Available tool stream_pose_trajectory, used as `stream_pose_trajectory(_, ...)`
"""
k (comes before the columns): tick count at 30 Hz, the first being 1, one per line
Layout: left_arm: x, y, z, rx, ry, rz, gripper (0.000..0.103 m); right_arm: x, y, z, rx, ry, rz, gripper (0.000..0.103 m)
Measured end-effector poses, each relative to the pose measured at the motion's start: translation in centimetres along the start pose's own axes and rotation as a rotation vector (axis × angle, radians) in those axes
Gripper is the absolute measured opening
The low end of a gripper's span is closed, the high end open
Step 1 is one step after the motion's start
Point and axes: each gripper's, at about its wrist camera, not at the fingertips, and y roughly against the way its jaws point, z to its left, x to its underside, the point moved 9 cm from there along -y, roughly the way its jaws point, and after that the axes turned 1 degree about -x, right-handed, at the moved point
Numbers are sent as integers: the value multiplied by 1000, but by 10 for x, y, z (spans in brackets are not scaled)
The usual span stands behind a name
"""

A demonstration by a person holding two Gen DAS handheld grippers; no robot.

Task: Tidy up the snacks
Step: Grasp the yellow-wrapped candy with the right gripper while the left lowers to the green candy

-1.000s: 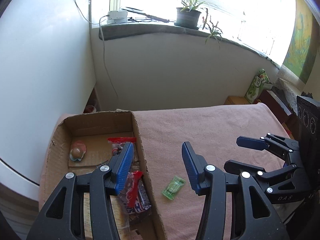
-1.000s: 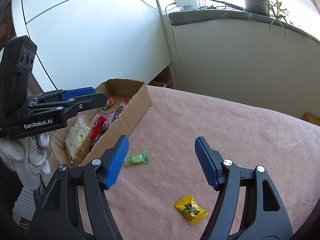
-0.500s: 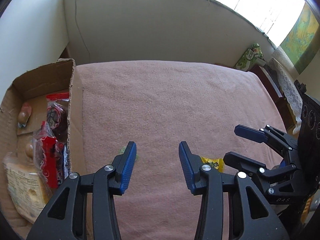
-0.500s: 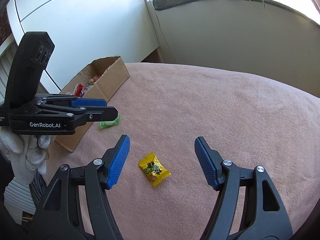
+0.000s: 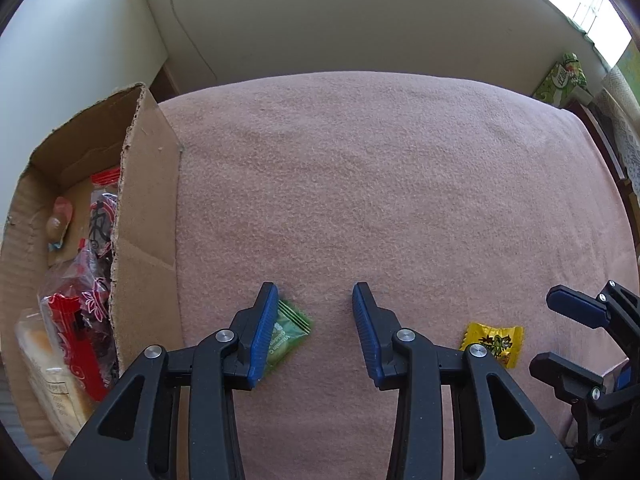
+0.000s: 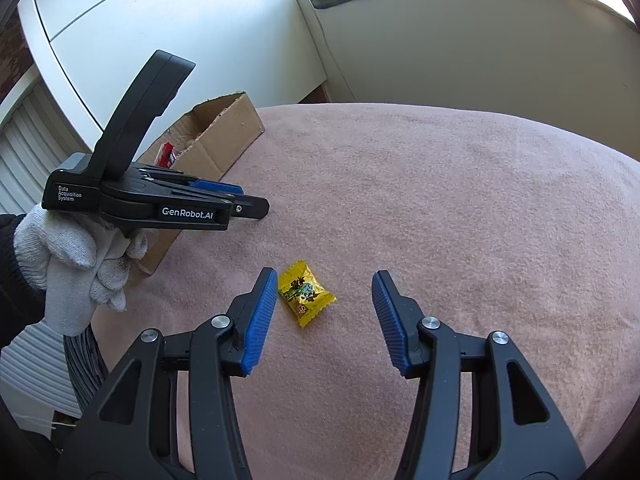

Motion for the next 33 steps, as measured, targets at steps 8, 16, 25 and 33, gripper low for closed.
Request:
stream_pose_trajectory(8,18,4,-7,-15,-22,0,38,4,2,8,-7,16,4,52)
stream_pose_trajectory(16,52,19,-27,85,-61,35,37,-4,3,21,-16,34,1,52)
stream_pose_trajectory(25,96,46,-23,-57,-95,-154,38,-4,-3,9,6,38,11,52)
stream_pose_trajectory(33,69,38,-8,-74,-39,-154,38,5,-22,29,30,166,58,52)
